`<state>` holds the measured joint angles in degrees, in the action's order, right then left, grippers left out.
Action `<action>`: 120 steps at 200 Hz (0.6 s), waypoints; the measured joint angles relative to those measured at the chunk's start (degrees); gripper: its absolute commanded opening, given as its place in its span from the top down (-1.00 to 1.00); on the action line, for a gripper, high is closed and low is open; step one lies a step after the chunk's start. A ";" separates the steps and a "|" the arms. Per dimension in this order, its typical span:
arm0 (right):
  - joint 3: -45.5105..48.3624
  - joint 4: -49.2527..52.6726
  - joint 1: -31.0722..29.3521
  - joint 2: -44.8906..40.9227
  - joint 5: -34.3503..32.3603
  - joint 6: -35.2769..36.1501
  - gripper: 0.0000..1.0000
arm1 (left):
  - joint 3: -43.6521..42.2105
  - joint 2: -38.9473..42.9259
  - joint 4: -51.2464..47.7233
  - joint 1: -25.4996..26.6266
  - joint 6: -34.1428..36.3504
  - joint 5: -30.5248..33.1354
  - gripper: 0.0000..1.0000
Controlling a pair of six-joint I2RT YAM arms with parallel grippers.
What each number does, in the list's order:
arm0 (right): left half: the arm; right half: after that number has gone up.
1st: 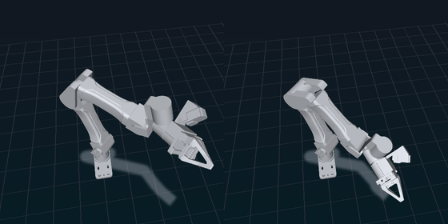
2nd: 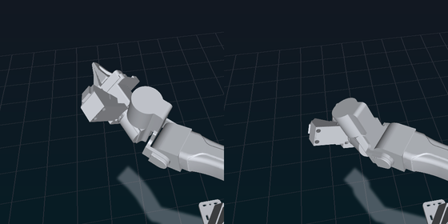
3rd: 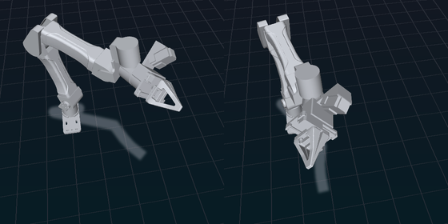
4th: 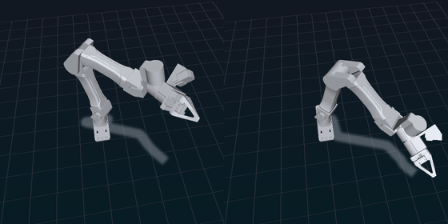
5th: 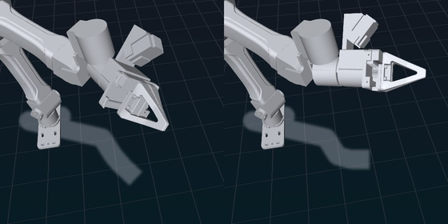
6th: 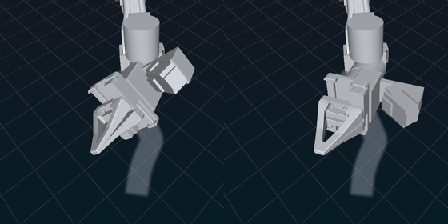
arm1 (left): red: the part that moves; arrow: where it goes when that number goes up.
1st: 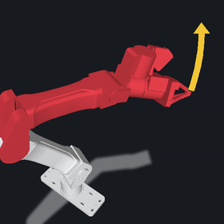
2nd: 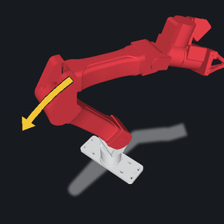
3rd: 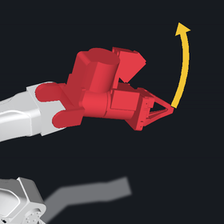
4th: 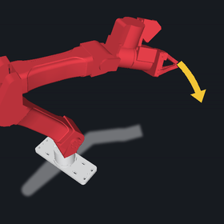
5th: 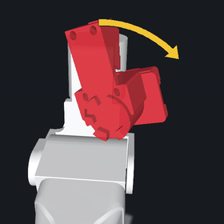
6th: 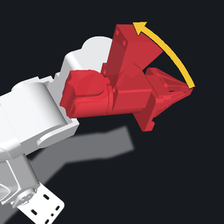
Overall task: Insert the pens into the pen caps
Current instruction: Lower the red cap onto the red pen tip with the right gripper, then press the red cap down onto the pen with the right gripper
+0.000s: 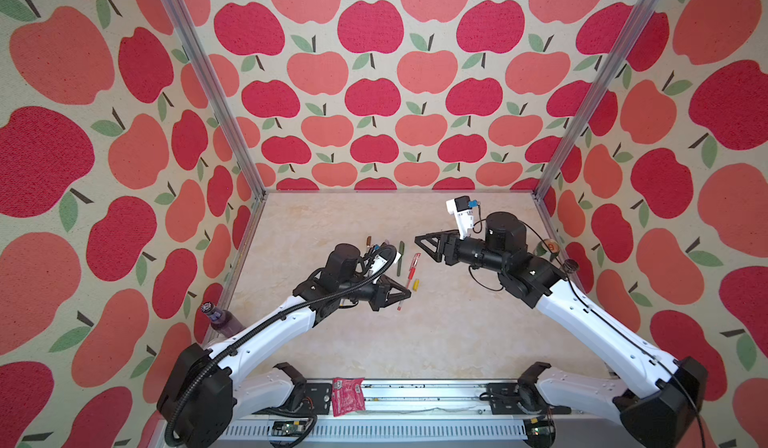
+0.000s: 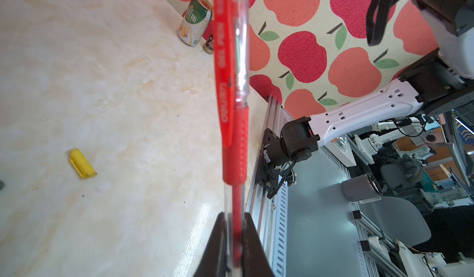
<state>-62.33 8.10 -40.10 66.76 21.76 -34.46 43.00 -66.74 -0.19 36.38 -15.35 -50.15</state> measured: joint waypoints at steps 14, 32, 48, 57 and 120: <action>-0.76 1.27 0.00 1.11 1.73 0.55 -0.15 | 0.94 0.00 -0.87 0.00 0.76 -0.42 0.90; -0.85 2.38 0.00 2.08 3.23 0.87 -0.10 | 1.42 0.02 -1.36 0.00 1.42 -0.55 0.90; -0.85 3.13 0.00 2.54 4.15 1.07 -0.02 | 1.44 0.02 -1.51 0.00 1.60 -0.52 0.90; -0.85 3.48 0.00 2.69 4.72 1.05 0.02 | 1.44 0.02 -1.55 0.00 1.60 -0.48 0.90; -0.83 3.65 -0.02 3.78 6.56 0.74 0.38 | 1.86 0.02 -1.57 0.00 1.60 0.13 0.90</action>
<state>-63.16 11.75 -40.12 70.54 28.32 -33.71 44.86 -66.72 -1.76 36.38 -13.76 -50.02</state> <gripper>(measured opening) 0.346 0.118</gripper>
